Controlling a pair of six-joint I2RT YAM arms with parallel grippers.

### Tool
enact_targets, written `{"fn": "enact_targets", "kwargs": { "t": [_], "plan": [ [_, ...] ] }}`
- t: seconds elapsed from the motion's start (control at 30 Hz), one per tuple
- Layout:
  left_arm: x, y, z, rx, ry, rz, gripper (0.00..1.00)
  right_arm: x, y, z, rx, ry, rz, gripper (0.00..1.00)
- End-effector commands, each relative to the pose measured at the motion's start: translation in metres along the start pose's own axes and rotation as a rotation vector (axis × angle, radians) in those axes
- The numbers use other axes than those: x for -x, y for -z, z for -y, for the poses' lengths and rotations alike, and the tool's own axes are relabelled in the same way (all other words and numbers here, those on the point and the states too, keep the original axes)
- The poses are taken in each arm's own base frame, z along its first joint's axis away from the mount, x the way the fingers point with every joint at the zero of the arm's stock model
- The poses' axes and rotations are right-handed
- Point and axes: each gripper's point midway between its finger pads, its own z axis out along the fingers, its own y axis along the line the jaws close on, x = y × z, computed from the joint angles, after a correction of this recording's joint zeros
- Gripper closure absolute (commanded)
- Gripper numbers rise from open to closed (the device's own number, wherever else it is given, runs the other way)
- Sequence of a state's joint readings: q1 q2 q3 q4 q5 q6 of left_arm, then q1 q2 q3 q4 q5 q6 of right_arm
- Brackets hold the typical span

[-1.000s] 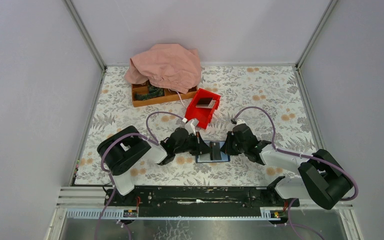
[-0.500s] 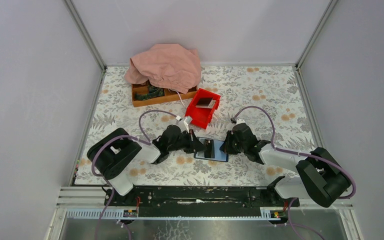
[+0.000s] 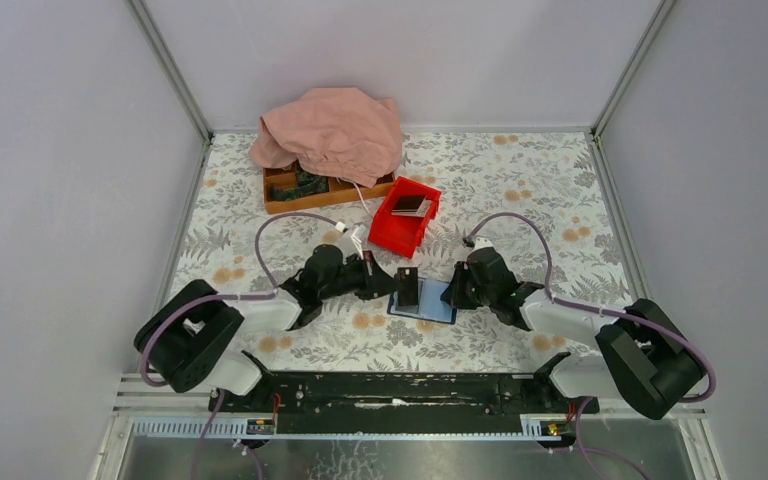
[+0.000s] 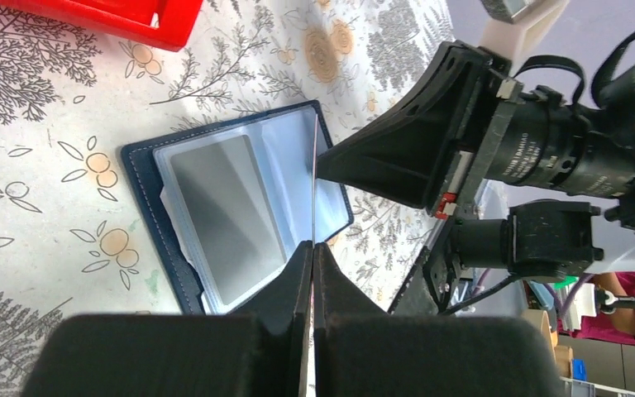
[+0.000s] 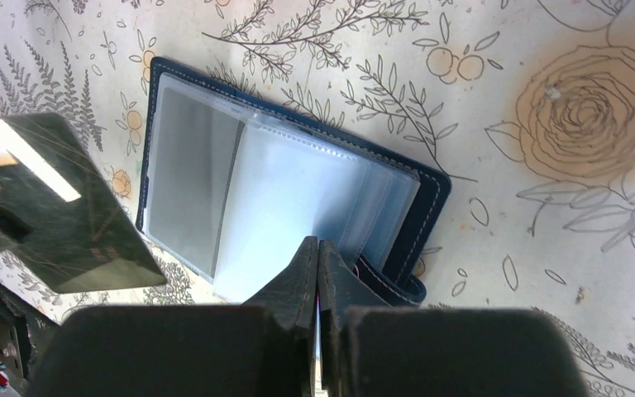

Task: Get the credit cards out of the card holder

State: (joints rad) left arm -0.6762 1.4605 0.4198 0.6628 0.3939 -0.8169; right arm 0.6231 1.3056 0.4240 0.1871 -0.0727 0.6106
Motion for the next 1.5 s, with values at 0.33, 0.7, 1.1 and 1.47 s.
{"fn": "enact_targets", "kwargs": {
  "t": [0.33,0.7,1.1,1.47],
  "plan": [
    [0.065,0.043,0.061,-0.208,-0.039,0.355,1.0,0.044,0.089,-0.08,0.534,0.143,0.408,0.54],
    [0.068,0.05,0.101,-0.483,0.027,0.379,1.0,0.04,0.126,-0.131,0.873,0.201,0.412,0.41],
    [0.053,0.052,0.098,-0.525,0.083,0.334,1.0,0.053,0.124,-0.127,0.804,0.234,0.474,0.53],
    [0.051,0.053,0.098,-0.526,0.081,0.327,1.0,0.064,0.125,-0.131,0.791,0.245,0.502,0.7]
  ]
}}
